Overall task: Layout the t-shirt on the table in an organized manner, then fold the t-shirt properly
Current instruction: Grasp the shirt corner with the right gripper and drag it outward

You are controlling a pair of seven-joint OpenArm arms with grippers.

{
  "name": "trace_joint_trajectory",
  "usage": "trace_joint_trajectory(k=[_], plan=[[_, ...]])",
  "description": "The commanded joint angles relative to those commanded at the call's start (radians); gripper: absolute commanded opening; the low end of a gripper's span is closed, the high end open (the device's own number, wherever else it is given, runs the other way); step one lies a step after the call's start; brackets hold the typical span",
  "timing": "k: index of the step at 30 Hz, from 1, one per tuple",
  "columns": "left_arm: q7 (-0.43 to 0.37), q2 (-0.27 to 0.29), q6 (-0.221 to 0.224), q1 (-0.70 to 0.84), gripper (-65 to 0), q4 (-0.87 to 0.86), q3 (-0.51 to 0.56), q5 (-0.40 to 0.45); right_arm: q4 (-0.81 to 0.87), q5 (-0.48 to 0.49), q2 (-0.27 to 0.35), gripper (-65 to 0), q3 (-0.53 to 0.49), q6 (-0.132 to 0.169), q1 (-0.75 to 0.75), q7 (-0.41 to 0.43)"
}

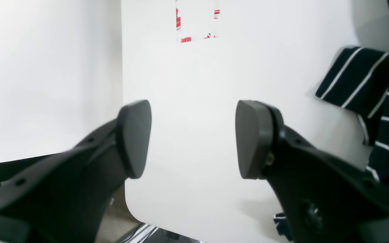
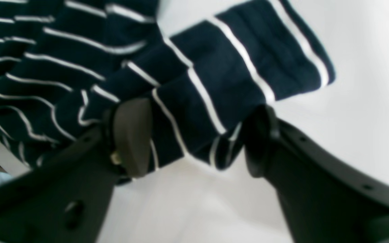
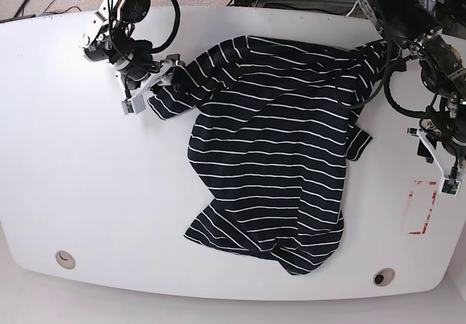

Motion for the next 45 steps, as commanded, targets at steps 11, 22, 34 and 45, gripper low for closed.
trace_joint_trajectory(k=[11, 22, 34, 45], plan=[[0.0, 0.002, 0.0, 0.017, -28.2, 0.0, -0.003, 0.0, -0.003, 0.0, 0.233, -65.0, -0.015, 0.0, 0.041, -0.008], [0.0, 0.002, 0.0, 0.097, -28.3, 0.0, -0.002, 0.0, -0.218, -0.002, 0.592, -64.8, -0.201, 0.0, 0.235, 0.015], [0.0, 0.018, 0.0, 0.158, -28.3, 0.0, 0.003, 0.0, -0.629, -0.003, 0.74, -64.5, -0.529, 0.0, 0.548, 0.305], [0.0, 0.031, 0.0, 0.163, -28.3, 0.0, 0.003, 0.0, -0.976, -0.256, 0.684, -61.8, -0.712, 0.0, 0.838, 0.575]])
